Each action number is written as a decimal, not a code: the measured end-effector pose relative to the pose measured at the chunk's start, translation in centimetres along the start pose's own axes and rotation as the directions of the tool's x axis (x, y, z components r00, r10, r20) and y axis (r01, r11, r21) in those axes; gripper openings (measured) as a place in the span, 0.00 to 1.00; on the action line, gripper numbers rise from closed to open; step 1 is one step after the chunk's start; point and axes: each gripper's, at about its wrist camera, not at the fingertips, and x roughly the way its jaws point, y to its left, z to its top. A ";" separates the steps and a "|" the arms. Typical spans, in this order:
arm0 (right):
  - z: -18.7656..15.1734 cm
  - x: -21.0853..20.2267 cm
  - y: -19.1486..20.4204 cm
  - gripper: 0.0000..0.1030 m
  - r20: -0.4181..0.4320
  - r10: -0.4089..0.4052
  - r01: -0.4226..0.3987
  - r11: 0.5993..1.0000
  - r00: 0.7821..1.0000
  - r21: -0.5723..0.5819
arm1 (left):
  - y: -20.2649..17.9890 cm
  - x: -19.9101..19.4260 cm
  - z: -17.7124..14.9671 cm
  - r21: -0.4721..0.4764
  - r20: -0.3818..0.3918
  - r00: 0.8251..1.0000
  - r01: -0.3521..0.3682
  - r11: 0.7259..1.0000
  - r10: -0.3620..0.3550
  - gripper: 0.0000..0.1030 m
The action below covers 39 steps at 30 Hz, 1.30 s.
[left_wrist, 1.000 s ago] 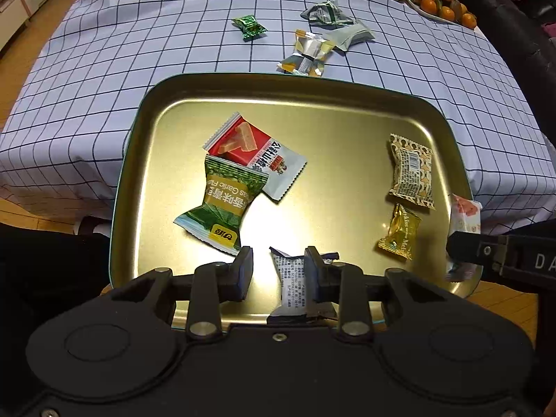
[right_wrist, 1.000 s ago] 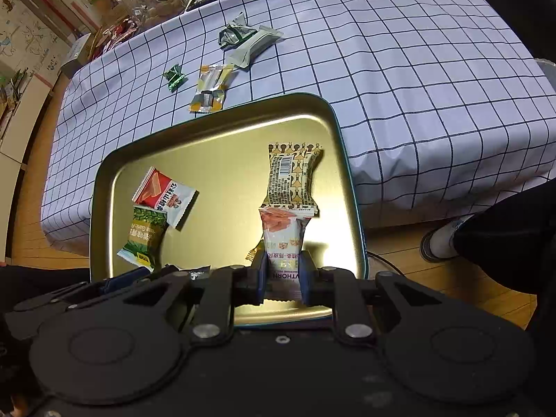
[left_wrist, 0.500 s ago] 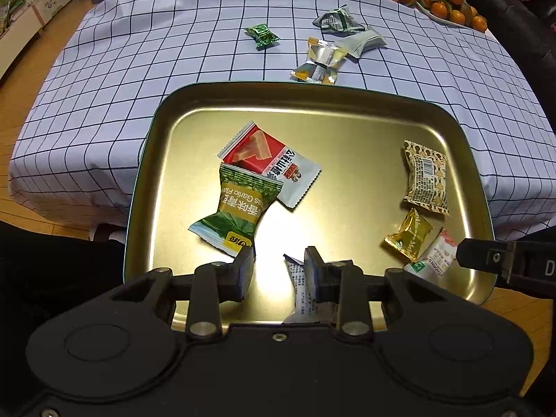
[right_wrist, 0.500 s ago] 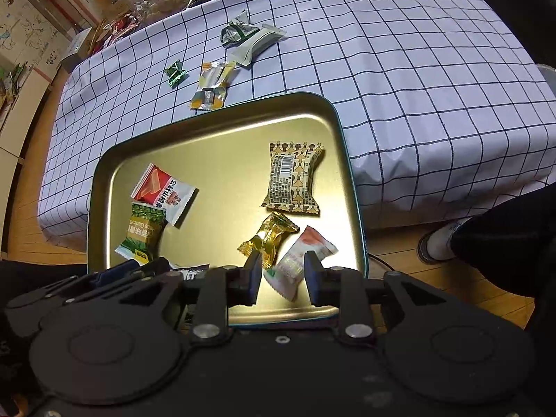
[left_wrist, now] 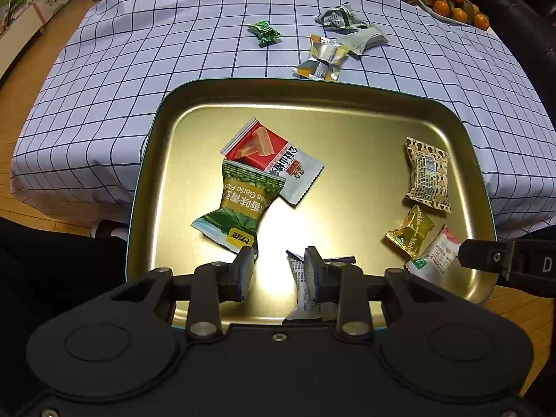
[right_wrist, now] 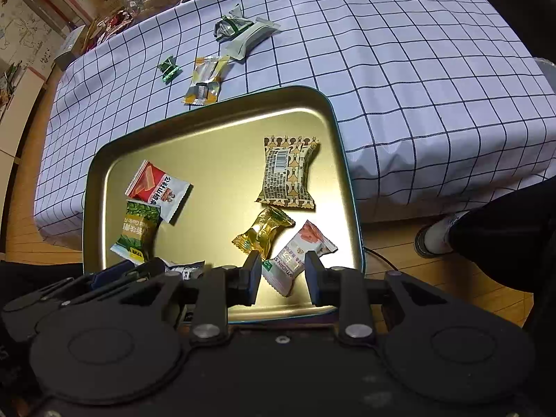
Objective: Organize snacks
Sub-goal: 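Move both open grippers from the tray back to the snack pile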
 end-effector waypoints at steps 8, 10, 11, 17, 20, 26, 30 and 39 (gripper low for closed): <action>0.4 0.5 -0.3 0.29 -0.056 0.016 -0.013 0.999 0.998 0.050 | 0.3 0.3 0.6 -0.031 -0.096 0.995 -0.006 0.999 0.003 0.39; 0.6 0.6 -0.3 0.29 -0.073 0.018 -0.013 0.998 0.997 0.063 | 0.6 0.5 0.9 -0.048 -0.134 0.991 -0.018 0.999 0.011 0.39; 0.7 0.6 -0.3 0.29 -0.082 0.021 -0.015 0.997 0.996 0.069 | 0.6 0.6 1.1 -0.052 -0.155 0.988 -0.023 0.998 0.014 0.39; 2.0 0.2 -0.1 0.29 -0.133 0.051 -0.036 0.993 0.990 0.116 | 1.2 0.3 3.3 -0.050 -0.207 0.978 -0.034 0.998 0.023 0.39; 3.2 -0.2 0.2 0.29 -0.139 0.052 -0.036 0.992 0.989 0.118 | 1.5 -0.3 5.1 -0.054 -0.197 0.980 -0.003 0.999 -0.008 0.39; 6.7 -0.5 0.5 0.29 -0.123 0.046 -0.032 0.993 0.991 0.117 | 2.0 -0.7 9.6 -0.046 -0.152 0.988 -0.001 0.999 -0.006 0.39; 9.8 -0.4 0.4 0.29 -0.115 0.040 -0.023 0.990 0.993 0.140 | 2.4 -0.3 12.8 -0.056 -0.128 0.992 -0.008 0.998 0.001 0.39; 17.9 1.3 1.6 0.30 -0.101 -0.017 0.031 0.990 0.995 0.138 | 3.4 1.8 20.2 -0.094 -0.096 0.995 -0.036 0.995 0.026 0.39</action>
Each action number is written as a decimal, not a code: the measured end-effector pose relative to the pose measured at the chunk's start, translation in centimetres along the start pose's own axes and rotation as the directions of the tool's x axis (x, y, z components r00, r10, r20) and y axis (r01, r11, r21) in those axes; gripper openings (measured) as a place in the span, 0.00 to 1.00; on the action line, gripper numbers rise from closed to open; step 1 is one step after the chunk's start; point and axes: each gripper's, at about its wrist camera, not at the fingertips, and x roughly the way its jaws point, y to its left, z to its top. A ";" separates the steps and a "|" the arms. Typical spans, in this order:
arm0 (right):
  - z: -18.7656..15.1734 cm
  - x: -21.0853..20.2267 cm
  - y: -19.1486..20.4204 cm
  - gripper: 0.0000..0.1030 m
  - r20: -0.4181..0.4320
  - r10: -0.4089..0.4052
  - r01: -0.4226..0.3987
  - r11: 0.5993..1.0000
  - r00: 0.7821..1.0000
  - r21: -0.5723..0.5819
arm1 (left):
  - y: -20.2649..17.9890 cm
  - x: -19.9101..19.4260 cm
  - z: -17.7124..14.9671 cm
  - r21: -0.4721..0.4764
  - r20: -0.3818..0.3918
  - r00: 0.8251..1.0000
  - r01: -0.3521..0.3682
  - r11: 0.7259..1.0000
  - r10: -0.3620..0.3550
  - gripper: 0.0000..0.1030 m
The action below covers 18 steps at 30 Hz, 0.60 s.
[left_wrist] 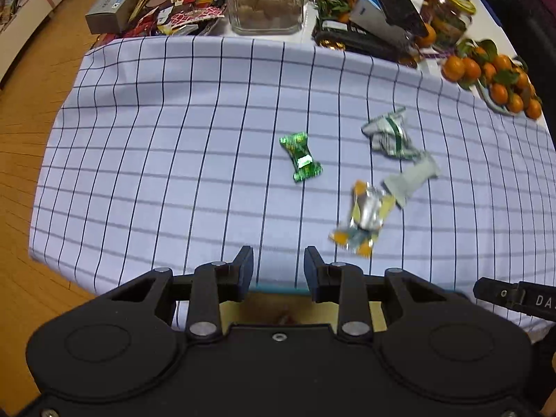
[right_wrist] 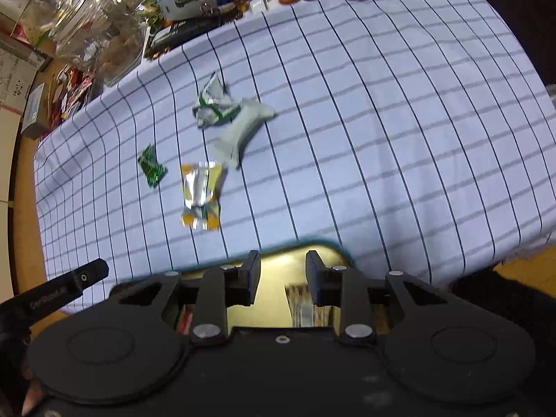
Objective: Organize snacks
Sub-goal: 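Move both open grippers from the tray back to the snack pile, then grasp the yellow-silver candy with left gripper while right grasps the long white bar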
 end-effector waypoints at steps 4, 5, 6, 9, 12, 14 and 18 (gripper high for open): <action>3.2 0.8 1.4 0.32 0.008 -0.023 0.023 1.000 1.000 -0.006 | 0.1 1.5 2.7 -0.025 -0.011 1.000 -0.006 1.000 0.006 0.39; 3.9 1.1 1.8 0.32 0.011 -0.029 0.030 1.000 0.999 -0.007 | 0.1 1.9 3.3 -0.028 -0.011 1.000 -0.013 1.000 0.013 0.39; 4.7 1.3 2.2 0.33 0.015 -0.035 0.035 0.999 0.999 -0.008 | 0.0 2.3 3.8 -0.029 -0.009 1.000 -0.017 0.999 0.017 0.39; 6.6 2.2 3.2 0.35 0.012 -0.040 0.040 0.999 0.999 -0.005 | 0.1 3.5 5.3 -0.033 -0.012 1.000 -0.023 0.999 0.022 0.39; 8.4 3.3 4.1 0.35 -0.005 -0.031 0.031 0.999 1.000 0.010 | 0.3 4.7 6.6 -0.046 -0.026 1.000 -0.013 0.999 0.012 0.39; 9.3 4.1 4.5 0.36 -0.017 -0.027 0.027 0.999 0.999 0.025 | 0.3 5.4 7.1 -0.046 -0.042 0.999 -0.012 0.999 0.010 0.39; 10.7 5.8 5.1 0.37 -0.019 -0.032 0.033 0.998 0.999 0.047 | 0.4 5.9 7.9 -0.044 -0.049 0.999 -0.008 0.999 0.005 0.39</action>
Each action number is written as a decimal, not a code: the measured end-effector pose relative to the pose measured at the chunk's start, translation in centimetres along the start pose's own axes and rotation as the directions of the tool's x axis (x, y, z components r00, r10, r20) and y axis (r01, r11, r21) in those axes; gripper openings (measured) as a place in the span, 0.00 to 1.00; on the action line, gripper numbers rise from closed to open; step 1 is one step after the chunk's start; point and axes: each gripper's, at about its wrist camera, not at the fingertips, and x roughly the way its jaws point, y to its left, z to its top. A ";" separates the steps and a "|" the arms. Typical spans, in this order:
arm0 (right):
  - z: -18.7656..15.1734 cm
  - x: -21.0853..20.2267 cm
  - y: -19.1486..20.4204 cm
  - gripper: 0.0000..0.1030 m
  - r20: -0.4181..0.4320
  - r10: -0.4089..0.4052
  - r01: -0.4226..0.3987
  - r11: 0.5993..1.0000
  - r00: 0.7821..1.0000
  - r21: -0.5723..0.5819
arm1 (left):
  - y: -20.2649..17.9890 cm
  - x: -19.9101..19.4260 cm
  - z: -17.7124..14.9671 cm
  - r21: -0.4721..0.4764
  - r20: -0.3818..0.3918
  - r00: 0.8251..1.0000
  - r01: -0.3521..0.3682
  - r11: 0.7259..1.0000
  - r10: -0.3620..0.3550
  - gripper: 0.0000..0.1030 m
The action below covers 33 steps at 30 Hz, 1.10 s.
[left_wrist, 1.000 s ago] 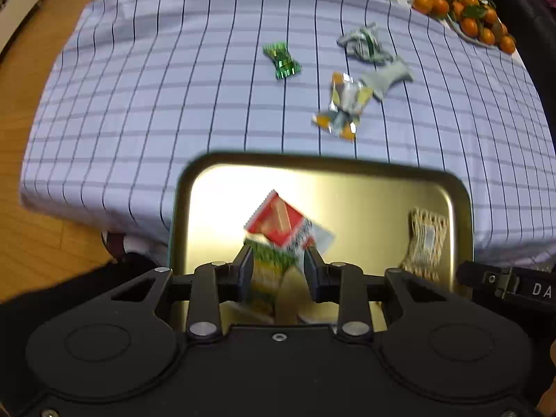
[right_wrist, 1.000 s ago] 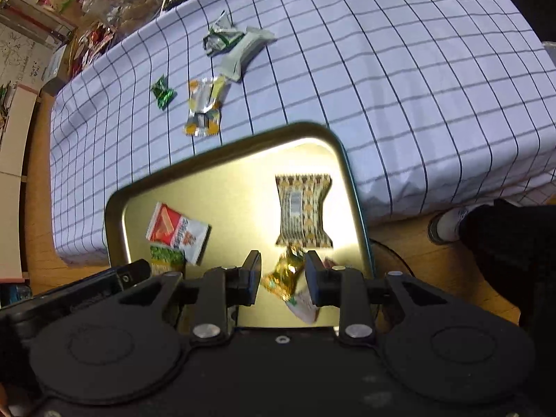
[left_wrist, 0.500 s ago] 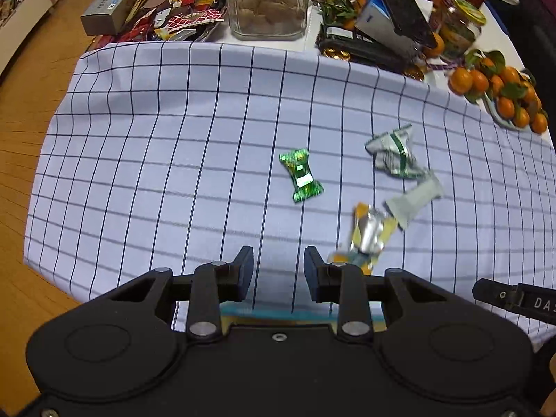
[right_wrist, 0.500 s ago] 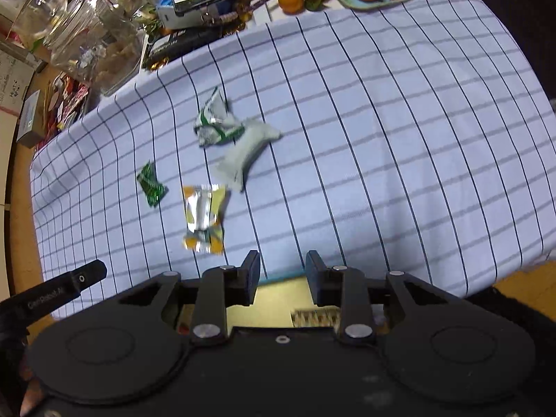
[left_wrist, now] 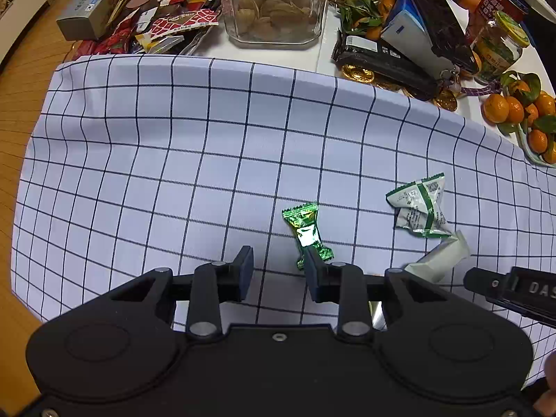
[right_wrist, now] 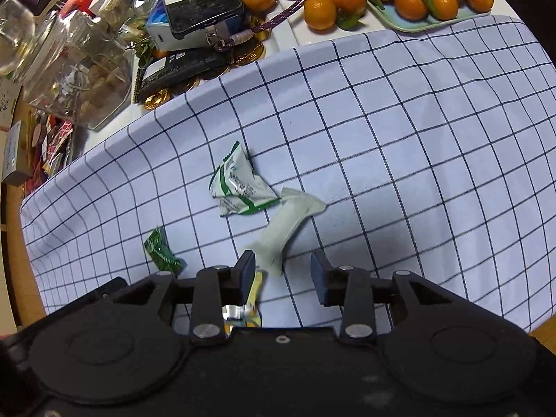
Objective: Organize snacks
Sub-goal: 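Grasp the yellow-silver candy with left gripper while right grasps the long white bar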
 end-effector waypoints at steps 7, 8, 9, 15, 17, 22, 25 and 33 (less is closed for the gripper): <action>0.5 2.3 0.6 0.37 0.015 -0.060 0.060 0.998 0.998 0.004 | 0.6 0.4 1.1 -0.034 0.005 1.000 0.001 0.999 -0.001 0.39; 0.5 2.5 0.7 0.37 0.018 -0.069 0.069 0.998 0.997 0.001 | 0.6 0.6 1.2 -0.039 -0.001 1.000 0.004 0.999 -0.004 0.39; 0.5 2.8 0.8 0.37 0.021 -0.075 0.075 0.997 0.997 -0.002 | 0.7 0.9 1.2 -0.044 -0.010 1.000 0.012 0.999 -0.013 0.39; 1.2 4.6 0.9 0.37 -0.051 -0.048 0.050 0.998 0.998 0.036 | 0.4 1.9 1.2 -0.036 -0.056 0.998 0.023 0.999 -0.025 0.39; 1.4 5.0 0.6 0.37 -0.063 -0.045 0.051 0.995 0.997 0.086 | 0.3 1.9 1.1 -0.030 -0.051 0.999 0.017 0.999 -0.019 0.39; 1.9 5.8 -0.5 0.37 -0.076 -0.045 0.062 0.967 0.996 0.245 | 0.1 1.7 1.0 -0.001 -0.047 0.999 0.022 1.000 -0.022 0.39; 2.2 6.2 -0.9 0.37 -0.069 -0.041 0.060 0.955 0.997 0.290 | 0.1 1.9 0.8 0.019 -0.050 0.999 0.016 1.000 -0.015 0.39; 2.3 7.2 0.5 0.37 -0.073 -0.071 0.085 0.974 0.995 0.212 | -0.2 2.6 0.6 0.030 -0.067 0.998 0.005 1.000 -0.003 0.39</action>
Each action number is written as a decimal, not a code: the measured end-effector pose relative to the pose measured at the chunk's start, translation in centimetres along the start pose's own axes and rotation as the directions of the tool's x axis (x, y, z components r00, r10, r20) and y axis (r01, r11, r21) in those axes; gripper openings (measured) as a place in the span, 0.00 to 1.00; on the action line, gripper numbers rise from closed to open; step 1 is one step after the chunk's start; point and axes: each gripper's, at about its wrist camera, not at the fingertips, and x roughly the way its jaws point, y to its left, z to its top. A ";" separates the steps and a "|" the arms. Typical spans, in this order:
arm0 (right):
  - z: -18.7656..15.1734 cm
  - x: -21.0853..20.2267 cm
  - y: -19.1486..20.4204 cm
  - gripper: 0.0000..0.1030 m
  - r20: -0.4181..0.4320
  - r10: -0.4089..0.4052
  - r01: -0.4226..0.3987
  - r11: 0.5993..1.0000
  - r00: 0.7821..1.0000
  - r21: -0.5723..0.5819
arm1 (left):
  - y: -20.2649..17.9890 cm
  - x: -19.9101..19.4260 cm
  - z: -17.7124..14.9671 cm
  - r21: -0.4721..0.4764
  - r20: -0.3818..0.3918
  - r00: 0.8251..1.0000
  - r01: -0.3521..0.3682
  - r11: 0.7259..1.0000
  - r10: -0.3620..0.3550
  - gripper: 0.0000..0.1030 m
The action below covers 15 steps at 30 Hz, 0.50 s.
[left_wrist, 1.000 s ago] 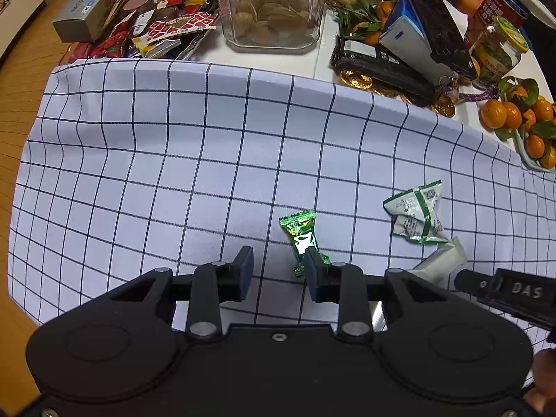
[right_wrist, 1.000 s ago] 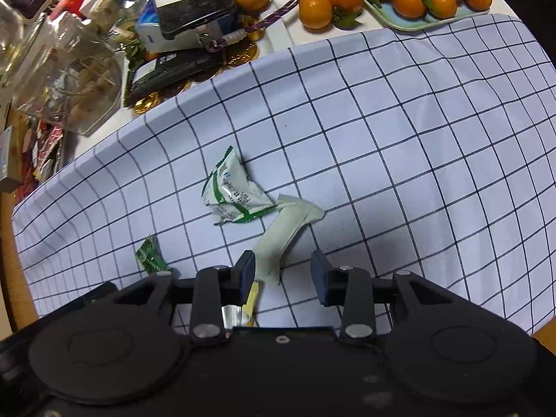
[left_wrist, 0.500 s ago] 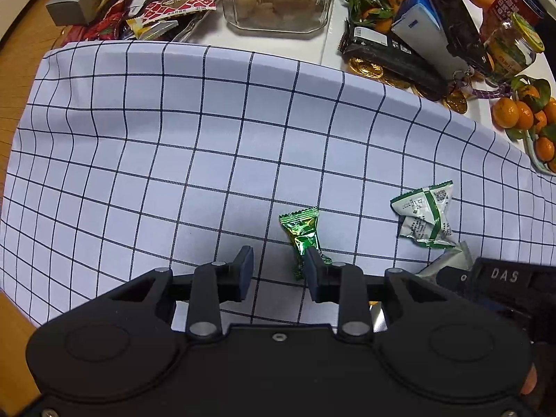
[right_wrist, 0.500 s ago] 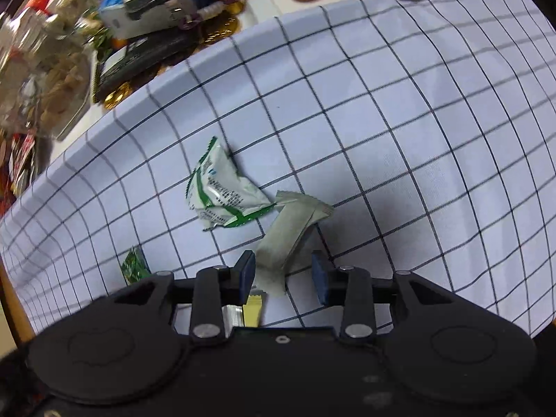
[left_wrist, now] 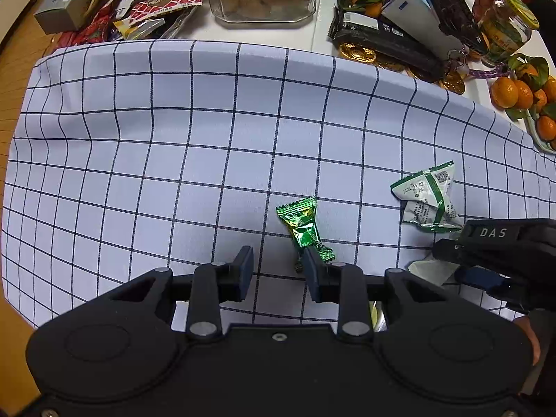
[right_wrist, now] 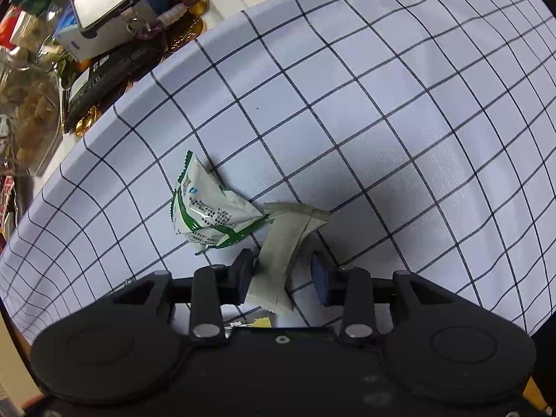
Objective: Organize snacks
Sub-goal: 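Grasp the yellow-silver candy with left gripper while right grasps the long white bar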
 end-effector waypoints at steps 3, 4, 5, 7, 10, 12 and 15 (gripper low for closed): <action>-0.3 -0.1 0.4 0.33 0.013 -0.006 0.006 0.999 1.000 -0.039 | -0.2 0.0 -0.2 0.013 0.003 1.000 -0.008 1.000 0.008 0.39; -0.4 -0.2 0.6 0.29 0.016 -0.005 0.006 0.999 1.000 -0.054 | -0.2 0.0 -0.2 0.017 0.004 1.000 -0.009 1.000 0.009 0.39; -0.5 -0.3 0.7 0.27 0.016 -0.008 0.009 0.998 1.000 -0.069 | -0.3 0.1 -0.3 0.022 0.003 1.000 -0.010 1.000 0.010 0.39; -0.6 -0.4 0.9 0.23 0.009 -0.007 0.008 0.995 1.000 -0.097 | -0.4 0.2 -0.4 0.030 0.000 1.000 -0.012 0.999 0.012 0.39; -0.4 -0.4 0.9 0.21 -0.010 -0.006 0.005 0.993 1.000 -0.122 | -0.7 0.3 -0.5 0.042 -0.003 1.000 -0.015 0.999 0.015 0.39; -0.3 -0.6 0.5 0.21 -0.022 0.005 -0.007 0.992 1.000 -0.129 | -0.9 0.3 -0.6 0.053 -0.003 1.000 -0.011 0.999 0.011 0.39; -0.1 -1.2 -0.1 0.20 -0.031 0.016 -0.020 0.990 0.999 -0.140 | -1.4 0.4 -0.8 0.069 -0.007 1.000 0.009 0.998 -0.008 0.39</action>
